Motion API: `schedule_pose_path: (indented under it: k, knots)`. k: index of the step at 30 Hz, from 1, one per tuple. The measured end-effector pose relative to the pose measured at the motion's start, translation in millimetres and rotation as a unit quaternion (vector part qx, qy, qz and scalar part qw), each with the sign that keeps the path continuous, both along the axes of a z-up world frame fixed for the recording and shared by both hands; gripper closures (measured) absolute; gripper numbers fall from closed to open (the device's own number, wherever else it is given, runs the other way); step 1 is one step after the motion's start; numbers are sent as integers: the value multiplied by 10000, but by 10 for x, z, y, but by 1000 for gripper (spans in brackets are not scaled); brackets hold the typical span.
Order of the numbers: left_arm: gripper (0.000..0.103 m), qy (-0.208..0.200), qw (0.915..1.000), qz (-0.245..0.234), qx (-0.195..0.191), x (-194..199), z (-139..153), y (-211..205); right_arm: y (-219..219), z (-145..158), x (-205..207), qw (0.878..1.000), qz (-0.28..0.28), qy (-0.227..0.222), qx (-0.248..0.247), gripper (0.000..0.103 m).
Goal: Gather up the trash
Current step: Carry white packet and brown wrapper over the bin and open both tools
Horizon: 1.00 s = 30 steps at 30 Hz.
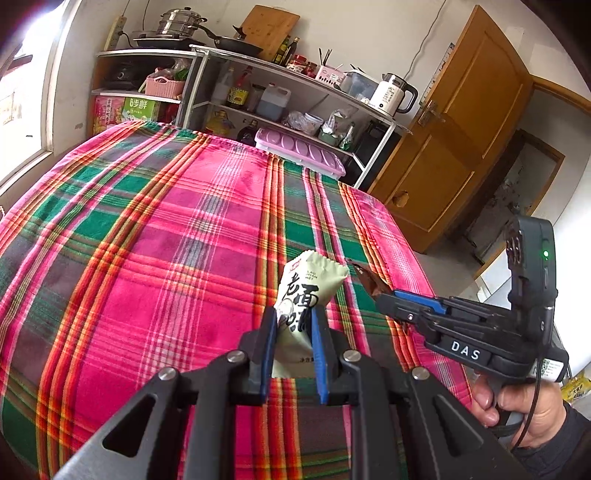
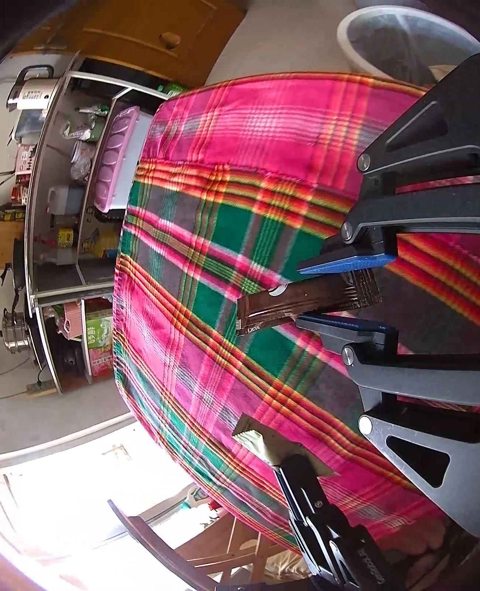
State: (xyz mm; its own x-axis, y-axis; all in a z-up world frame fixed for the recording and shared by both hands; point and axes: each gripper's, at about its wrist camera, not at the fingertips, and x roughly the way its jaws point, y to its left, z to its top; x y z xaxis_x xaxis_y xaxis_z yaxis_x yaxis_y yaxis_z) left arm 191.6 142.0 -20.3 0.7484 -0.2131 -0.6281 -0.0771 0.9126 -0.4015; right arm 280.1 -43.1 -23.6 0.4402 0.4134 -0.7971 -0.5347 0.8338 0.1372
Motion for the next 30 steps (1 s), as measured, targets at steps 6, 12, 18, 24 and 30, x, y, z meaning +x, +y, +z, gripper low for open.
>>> schedule_pose_path:
  k: [6, 12, 18, 24, 30]
  knots:
    - [84, -34, 9997, -237, 100, -94, 129, -351, -581, 157, -311, 9982, -566, -45, 198, 80]
    - [84, -127, 9979, -601, 192, -110, 289, -804, -1174, 295, -569, 9928, -1125, -120, 389, 80]
    - [84, -232, 9935, -1082, 276, -73, 429, -1313, -1704, 353, -746, 9846, -1644, -142, 587, 80]
    - [84, -287, 9880, -1481, 326, 16, 496, -1750, -2122, 371, -831, 9761, -2044, -162, 722, 80]
    - [84, -244, 9836, -1763, 303, 198, 478, -2110, -2485, 327, -836, 9667, -2434, -133, 777, 80]
